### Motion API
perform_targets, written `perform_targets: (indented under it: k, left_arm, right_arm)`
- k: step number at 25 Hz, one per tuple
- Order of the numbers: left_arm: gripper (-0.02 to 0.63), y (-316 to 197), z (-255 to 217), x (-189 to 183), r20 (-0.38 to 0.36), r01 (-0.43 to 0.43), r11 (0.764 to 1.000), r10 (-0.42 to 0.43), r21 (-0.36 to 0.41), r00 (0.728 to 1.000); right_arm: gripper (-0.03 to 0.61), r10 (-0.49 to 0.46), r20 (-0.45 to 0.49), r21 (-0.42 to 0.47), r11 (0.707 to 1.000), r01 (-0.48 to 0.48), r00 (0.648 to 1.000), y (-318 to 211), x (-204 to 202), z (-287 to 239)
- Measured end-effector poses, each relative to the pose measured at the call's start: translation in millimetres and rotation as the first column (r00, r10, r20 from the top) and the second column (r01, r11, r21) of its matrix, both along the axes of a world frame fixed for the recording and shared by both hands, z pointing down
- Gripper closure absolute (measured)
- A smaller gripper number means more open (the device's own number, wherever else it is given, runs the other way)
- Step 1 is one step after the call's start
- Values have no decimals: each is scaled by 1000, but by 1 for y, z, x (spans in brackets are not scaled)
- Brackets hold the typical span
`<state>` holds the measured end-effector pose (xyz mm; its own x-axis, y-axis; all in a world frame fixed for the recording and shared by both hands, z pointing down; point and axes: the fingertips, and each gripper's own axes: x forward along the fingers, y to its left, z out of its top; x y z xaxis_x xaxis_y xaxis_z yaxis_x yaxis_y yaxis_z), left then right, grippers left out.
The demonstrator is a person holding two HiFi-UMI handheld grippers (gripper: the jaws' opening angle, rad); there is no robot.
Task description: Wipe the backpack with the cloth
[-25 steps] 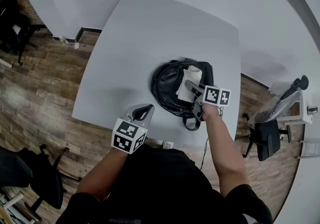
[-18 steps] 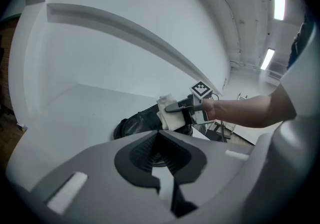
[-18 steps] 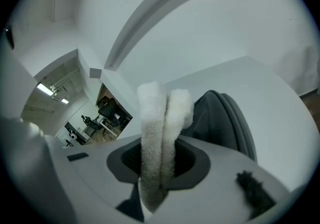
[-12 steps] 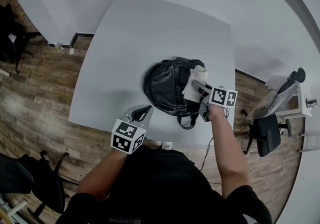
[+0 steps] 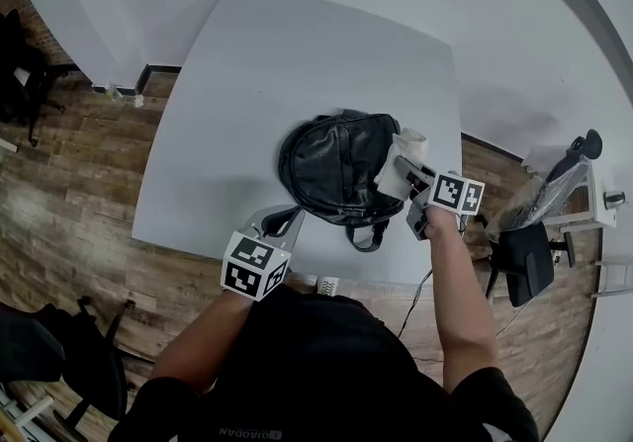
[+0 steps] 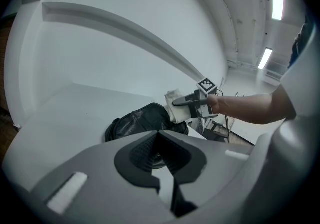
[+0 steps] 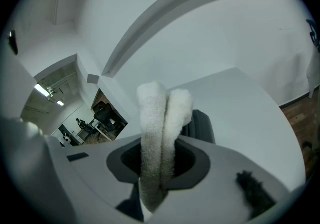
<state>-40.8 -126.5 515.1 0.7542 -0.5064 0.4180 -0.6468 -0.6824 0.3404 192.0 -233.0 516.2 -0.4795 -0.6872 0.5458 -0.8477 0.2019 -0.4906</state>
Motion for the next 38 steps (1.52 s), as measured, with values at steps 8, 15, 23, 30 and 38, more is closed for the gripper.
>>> perform_targets:
  k: [8, 15, 23, 30, 38]
  left_arm:
    - [607, 0, -1, 4, 2, -13, 1000, 13, 4, 1000]
    - [607, -2, -1, -4, 4, 2, 1000, -2, 6, 1000]
    - [607, -8, 3, -16, 22, 26, 1000, -27, 5, 999]
    - [607, -12, 12, -34, 50, 69, 998, -69, -3, 996]
    - [607, -3, 16, -59, 65, 112, 994, -111, -8, 992]
  right_arm:
    - [486, 27, -17, 28, 999, -26, 1000, -2, 19, -14]
    - [486, 22, -104, 62, 998, -16, 994, 0, 29, -25]
    - [486, -8, -145, 160, 987, 31, 989, 2, 9, -46]
    - [486, -88, -45, 151, 984, 94, 995, 26, -60, -14]
    - [486, -162, 108, -10, 986, 164, 981, 60, -144, 61]
